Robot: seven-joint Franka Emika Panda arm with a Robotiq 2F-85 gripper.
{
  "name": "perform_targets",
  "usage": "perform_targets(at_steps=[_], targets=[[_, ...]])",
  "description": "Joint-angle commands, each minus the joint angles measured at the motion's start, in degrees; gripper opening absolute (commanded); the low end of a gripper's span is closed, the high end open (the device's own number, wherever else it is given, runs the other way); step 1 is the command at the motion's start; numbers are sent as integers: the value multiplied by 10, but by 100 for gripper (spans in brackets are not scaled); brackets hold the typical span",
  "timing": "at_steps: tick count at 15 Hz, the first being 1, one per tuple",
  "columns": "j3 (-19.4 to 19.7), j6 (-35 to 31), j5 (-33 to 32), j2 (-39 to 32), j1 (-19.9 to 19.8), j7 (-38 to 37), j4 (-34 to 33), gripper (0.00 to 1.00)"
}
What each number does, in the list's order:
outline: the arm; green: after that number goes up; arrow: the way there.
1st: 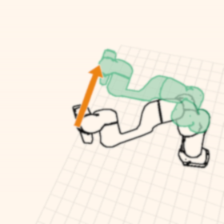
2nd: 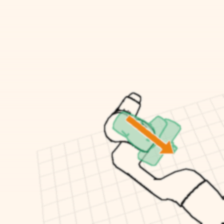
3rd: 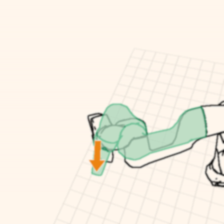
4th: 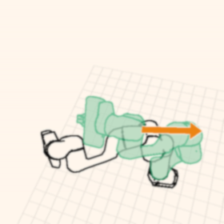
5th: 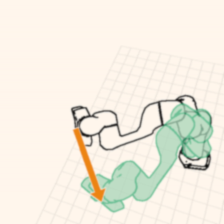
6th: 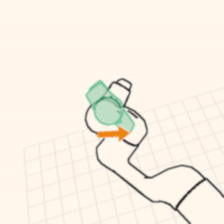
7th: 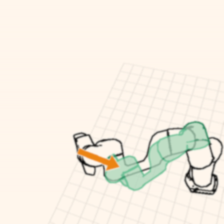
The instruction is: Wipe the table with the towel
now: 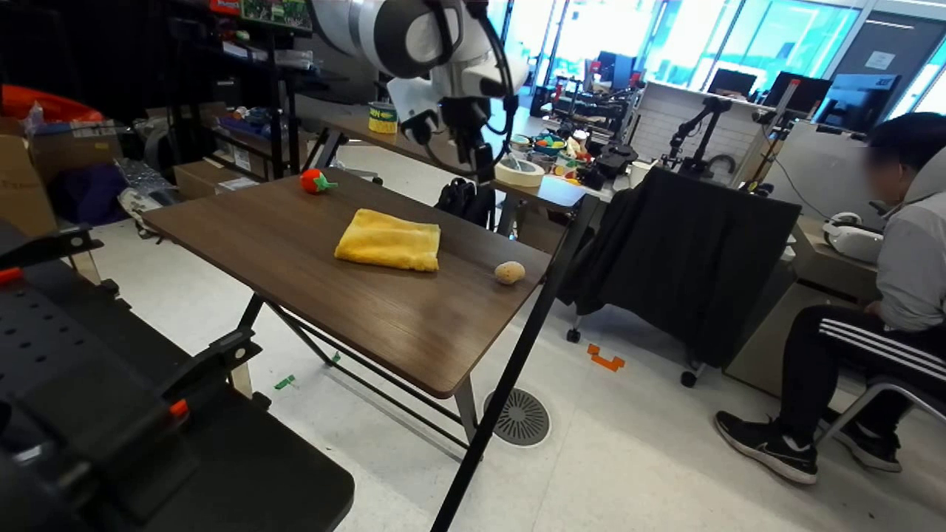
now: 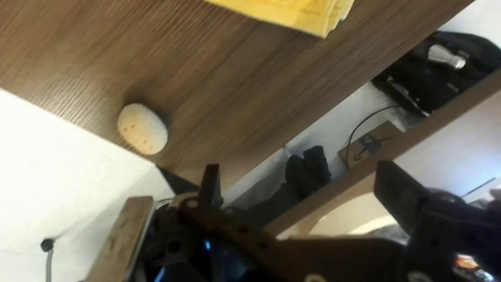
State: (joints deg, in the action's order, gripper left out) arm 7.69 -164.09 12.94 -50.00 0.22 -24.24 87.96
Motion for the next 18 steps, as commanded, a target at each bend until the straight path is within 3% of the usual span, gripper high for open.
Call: perform_targets(at_steps=[1, 5, 6, 7, 14, 18], targets=[[43, 2, 2, -24, -6, -31, -20, 100], [83, 9, -1, -75, -8, -62, -39, 100], [48, 9, 12, -76, -34, -38, -38, 100], [69, 2, 0, -57, -16, -42, -12, 100], [58, 2, 3, -77, -25, -40, -29, 100], [-19, 108, -11, -70, -104, 96, -76, 100]])
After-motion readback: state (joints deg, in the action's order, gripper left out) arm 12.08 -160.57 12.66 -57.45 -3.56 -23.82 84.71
